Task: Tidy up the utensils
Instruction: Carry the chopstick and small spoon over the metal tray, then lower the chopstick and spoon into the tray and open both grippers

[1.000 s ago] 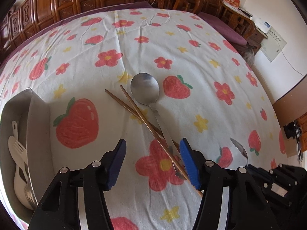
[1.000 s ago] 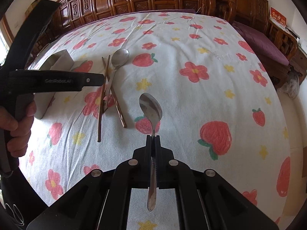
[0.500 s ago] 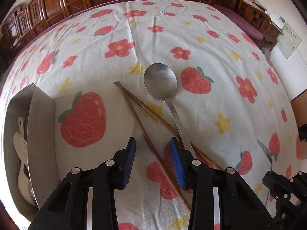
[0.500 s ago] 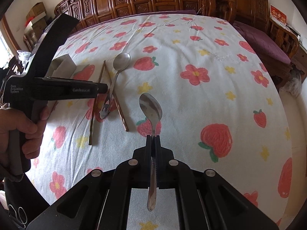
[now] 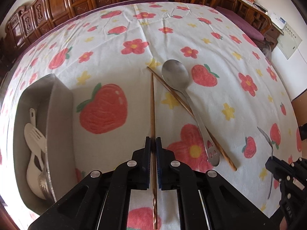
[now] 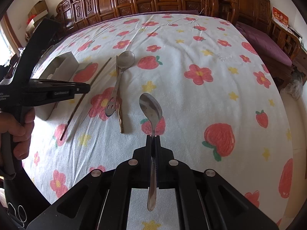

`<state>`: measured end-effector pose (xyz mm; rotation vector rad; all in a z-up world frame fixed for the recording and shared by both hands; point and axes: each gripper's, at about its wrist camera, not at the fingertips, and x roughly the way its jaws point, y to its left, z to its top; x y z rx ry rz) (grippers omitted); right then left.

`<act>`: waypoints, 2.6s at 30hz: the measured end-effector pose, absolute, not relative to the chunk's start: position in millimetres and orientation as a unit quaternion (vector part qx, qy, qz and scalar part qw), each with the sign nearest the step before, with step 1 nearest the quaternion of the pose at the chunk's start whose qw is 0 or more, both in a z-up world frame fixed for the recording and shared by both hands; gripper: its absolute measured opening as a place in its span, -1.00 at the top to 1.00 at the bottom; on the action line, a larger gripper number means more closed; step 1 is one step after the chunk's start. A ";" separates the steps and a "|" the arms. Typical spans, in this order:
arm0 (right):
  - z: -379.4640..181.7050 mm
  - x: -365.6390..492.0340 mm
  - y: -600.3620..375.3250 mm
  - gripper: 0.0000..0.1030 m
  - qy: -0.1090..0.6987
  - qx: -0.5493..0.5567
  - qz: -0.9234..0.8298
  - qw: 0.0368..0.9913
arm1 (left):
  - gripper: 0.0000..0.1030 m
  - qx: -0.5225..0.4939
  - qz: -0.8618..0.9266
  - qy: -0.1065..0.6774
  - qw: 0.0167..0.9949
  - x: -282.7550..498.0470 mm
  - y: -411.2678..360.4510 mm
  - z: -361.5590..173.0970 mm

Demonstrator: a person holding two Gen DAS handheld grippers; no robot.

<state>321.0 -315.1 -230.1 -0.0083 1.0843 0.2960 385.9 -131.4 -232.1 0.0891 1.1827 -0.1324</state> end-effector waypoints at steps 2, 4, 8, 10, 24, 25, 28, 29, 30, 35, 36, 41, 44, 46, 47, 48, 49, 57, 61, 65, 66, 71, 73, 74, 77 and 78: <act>-229.4 320.8 -315.6 0.92 0.513 -0.002 0.141 0.846 | 0.92 0.039 -0.062 0.552 0.831 381.9 -125.9 -225.4; -228.4 320.2 -315.8 0.92 0.512 -0.002 0.141 0.847 | 0.92 0.038 -0.063 0.546 0.835 377.2 -121.8 -218.8; -225.3 319.8 -315.7 0.92 0.508 0.001 0.143 0.849 | 0.92 0.040 -0.067 0.532 0.843 366.8 -116.3 -204.7; -222.7 319.2 -314.0 0.92 0.505 0.002 0.146 0.850 | 0.92 0.041 -0.073 0.524 0.847 361.3 -114.2 -197.2; -194.4 311.7 -286.6 0.92 0.480 -0.015 0.174 0.860 | 0.92 0.038 -0.098 0.484 0.869 330.0 -87.4 -144.2; -192.3 311.6 -284.2 0.92 0.478 -0.016 0.174 0.861 | 0.92 0.040 -0.098 0.480 0.871 328.7 -84.8 -139.7; -186.4 312.3 -277.0 0.92 0.474 -0.016 0.177 0.863 | 0.92 0.041 -0.097 0.469 0.877 324.1 -75.4 -126.5; -184.7 313.0 -274.8 0.92 0.473 -0.017 0.178 0.863 | 0.92 0.040 -0.096 0.465 0.879 322.8 -71.6 -121.9; -182.5 313.9 -271.8 0.92 0.471 -0.017 0.179 0.863 | 0.92 0.039 -0.096 0.462 0.881 321.9 -68.2 -118.6; -169.1 316.2 -254.8 0.92 0.462 -0.010 0.185 0.867 | 0.92 0.024 -0.092 0.447 0.890 317.5 -46.9 -102.0; -166.4 316.1 -250.1 0.92 0.461 -0.011 0.187 0.868 | 0.92 0.021 -0.091 0.445 0.890 317.4 -43.3 -100.4; -156.1 316.8 -228.3 0.92 0.456 -0.021 0.195 0.868 | 0.92 0.009 -0.085 0.438 0.895 318.1 -24.6 -96.9; -149.3 317.6 -215.8 0.92 0.454 -0.028 0.202 0.868 | 0.92 0.002 -0.081 0.436 0.896 318.6 -14.3 -98.2; -144.2 318.7 -206.2 0.92 0.451 -0.034 0.208 0.867 | 0.92 -0.003 -0.076 0.437 0.896 321.4 -5.8 -101.3; -141.8 319.5 -202.0 0.92 0.450 -0.036 0.211 0.867 | 0.92 -0.007 -0.075 0.438 0.896 323.9 -0.8 -103.9; -140.0 320.3 -197.7 0.92 0.449 -0.037 0.214 0.867 | 0.92 -0.008 -0.074 0.439 0.895 325.1 2.6 -105.0; -137.7 321.0 -192.5 0.92 0.448 -0.040 0.217 0.866 | 0.91 -0.011 -0.072 0.441 0.895 327.7 7.2 -107.9; -132.3 324.2 -162.1 0.92 0.448 -0.064 0.228 0.862 | 0.91 -0.018 -0.066 0.460 0.885 348.8 34.0 -133.2; -135.8 328.8 -151.8 0.92 0.454 -0.070 0.228 0.858 | 0.91 -0.021 -0.062 0.466 0.882 357.9 45.5 -147.5; -138.5 330.5 -143.1 0.92 0.458 -0.077 0.231 0.855 | 0.91 -0.022 -0.056 0.471 0.880 365.7 56.5 -160.9; -139.3 331.0 -141.7 0.92 0.459 -0.078 0.231 0.854 | 0.91 -0.023 -0.054 0.472 0.880 367.5 59.5 -164.1; -145.7 332.8 -136.0 0.92 0.466 -0.083 0.231 0.850 | 0.91 -0.022 -0.051 0.474 0.879 372.4 66.2 -174.8; -148.0 332.9 -133.6 0.92 0.468 -0.085 0.231 0.849 | 0.91 -0.019 -0.052 0.475 0.878 372.8 67.2 -178.5; -149.2 333.2 -133.0 0.92 0.469 -0.086 0.231 0.848 | 0.91 -0.019 -0.053 0.477 0.877 373.1 67.3 -180.9; -151.9 334.0 -129.9 0.92 0.472 -0.088 0.232 0.846 | 0.91 -0.020 -0.056 0.484 0.873 374.4 66.9 -187.4; -152.5 334.2 -128.8 0.92 0.473 -0.089 0.232 0.845 | 0.91 -0.021 -0.058 0.486 0.872 374.8 66.8 -189.4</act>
